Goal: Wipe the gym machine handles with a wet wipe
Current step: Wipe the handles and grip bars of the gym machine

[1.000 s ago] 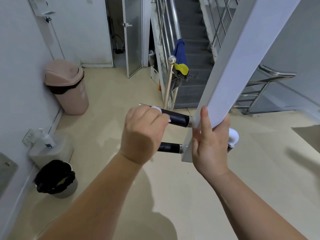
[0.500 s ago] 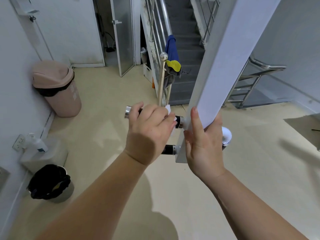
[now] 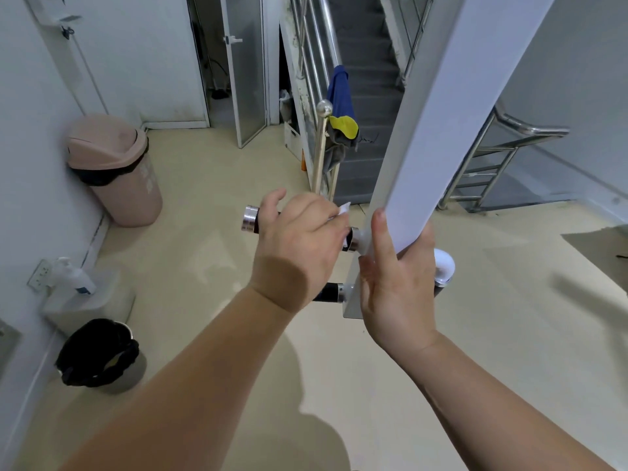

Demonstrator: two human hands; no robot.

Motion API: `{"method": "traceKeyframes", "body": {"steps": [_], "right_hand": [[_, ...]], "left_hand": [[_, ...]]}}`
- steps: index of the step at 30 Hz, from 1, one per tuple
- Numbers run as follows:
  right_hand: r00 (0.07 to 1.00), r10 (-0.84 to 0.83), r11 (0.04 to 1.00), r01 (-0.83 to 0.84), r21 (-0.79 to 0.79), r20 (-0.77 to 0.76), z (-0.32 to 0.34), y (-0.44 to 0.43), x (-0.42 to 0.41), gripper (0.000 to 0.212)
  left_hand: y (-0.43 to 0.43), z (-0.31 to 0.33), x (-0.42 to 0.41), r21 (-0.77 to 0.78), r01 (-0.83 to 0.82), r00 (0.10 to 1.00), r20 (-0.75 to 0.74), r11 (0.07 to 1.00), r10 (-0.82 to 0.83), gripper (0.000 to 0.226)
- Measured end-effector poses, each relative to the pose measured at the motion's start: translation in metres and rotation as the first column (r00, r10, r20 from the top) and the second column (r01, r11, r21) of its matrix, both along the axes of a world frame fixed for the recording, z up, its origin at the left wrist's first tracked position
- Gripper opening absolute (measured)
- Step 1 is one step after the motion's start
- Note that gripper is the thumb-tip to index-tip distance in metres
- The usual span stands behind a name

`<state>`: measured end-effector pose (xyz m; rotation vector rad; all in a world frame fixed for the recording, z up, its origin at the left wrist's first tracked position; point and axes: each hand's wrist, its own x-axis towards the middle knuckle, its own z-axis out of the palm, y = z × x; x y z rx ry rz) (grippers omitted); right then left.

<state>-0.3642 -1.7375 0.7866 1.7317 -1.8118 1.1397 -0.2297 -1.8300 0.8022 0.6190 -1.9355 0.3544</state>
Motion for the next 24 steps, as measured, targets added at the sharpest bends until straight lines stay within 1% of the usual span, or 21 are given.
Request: {"method": "traceKeyframes", "body": {"steps": [1, 3, 5, 8, 10, 13, 15, 16, 18, 20, 22, 23, 24], "right_hand": [[1.000, -0.001, 1.000, 0.001, -0.003, -0.006, 0.001, -0.001, 0.000, 0.068], [1.000, 0.001, 1.000, -0.001, -0.017, 0.010, 0.000, -0.001, 0.001, 0.069], [1.000, 0.006, 1.000, -0.006, -0.026, 0.011, -0.001, 0.000, 0.000, 0.066], [1.000, 0.007, 1.000, -0.007, 0.001, -0.011, -0.002, 0.000, -0.003, 0.060], [1.000, -0.008, 1.000, 0.008, 0.010, 0.013, -0.001, -0.004, 0.001, 0.057], [0.998, -0.010, 0.999, 0.012, -0.035, 0.058, 0.000, -0.008, 0.007, 0.054], [0.998, 0.024, 0.997, -0.020, -0.068, 0.051, 0.001, -0.008, 0.005, 0.049], [0.998, 0.047, 0.997, -0.045, -0.069, 0.038, 0.002, -0.007, 0.003, 0.045], [0.995, 0.097, 0.994, -0.096, -0.046, 0.008, 0.003, -0.005, -0.004, 0.036], [0.985, 0.150, 0.988, -0.151, 0.009, 0.086, -0.006, -0.003, -0.016, 0.031], [0.967, 0.198, 0.973, -0.214, 0.086, 0.162, -0.017, -0.001, -0.028, 0.052], [0.960, 0.224, 0.964, -0.244, 0.110, 0.166, -0.017, 0.001, -0.030, 0.058], [0.959, 0.237, 0.958, -0.257, 0.126, 0.155, -0.013, 0.002, -0.030, 0.056]], "left_hand": [[0.000, 0.000, -0.001, 0.010, -0.001, 1.000, 0.005, 1.000, 0.001, 0.012], [0.000, -0.001, 0.006, -0.027, -0.024, 1.000, 0.005, 0.999, 0.024, 0.015], [-0.005, -0.003, 0.025, -0.046, -0.079, 0.996, -0.040, 0.996, 0.077, 0.021], [-0.016, -0.003, 0.055, 0.056, -0.197, 0.970, -0.130, 0.979, 0.203, 0.023], [-0.013, -0.001, 0.052, 0.102, -0.216, 0.960, -0.158, 0.971, 0.230, 0.022], [0.012, -0.005, 0.024, 0.084, -0.224, 0.965, -0.118, 0.971, 0.233, 0.022], [0.022, -0.017, 0.013, 0.076, -0.214, 0.971, -0.093, 0.974, 0.221, 0.024], [0.024, -0.023, 0.013, 0.059, -0.234, 0.966, -0.102, 0.970, 0.239, 0.025], [0.024, -0.034, 0.017, 0.031, -0.336, 0.928, -0.162, 0.941, 0.336, 0.024], [0.028, -0.042, 0.015, 0.109, -0.399, 0.863, -0.290, 0.910, 0.413, 0.021], [0.035, -0.042, 0.004, 0.236, -0.375, 0.777, -0.447, 0.896, 0.443, 0.019], [0.038, -0.040, -0.003, 0.288, -0.342, 0.733, -0.513, 0.894, 0.446, 0.019], [0.041, -0.036, -0.010, 0.329, -0.298, 0.695, -0.569, 0.896, 0.440, 0.020]]}}
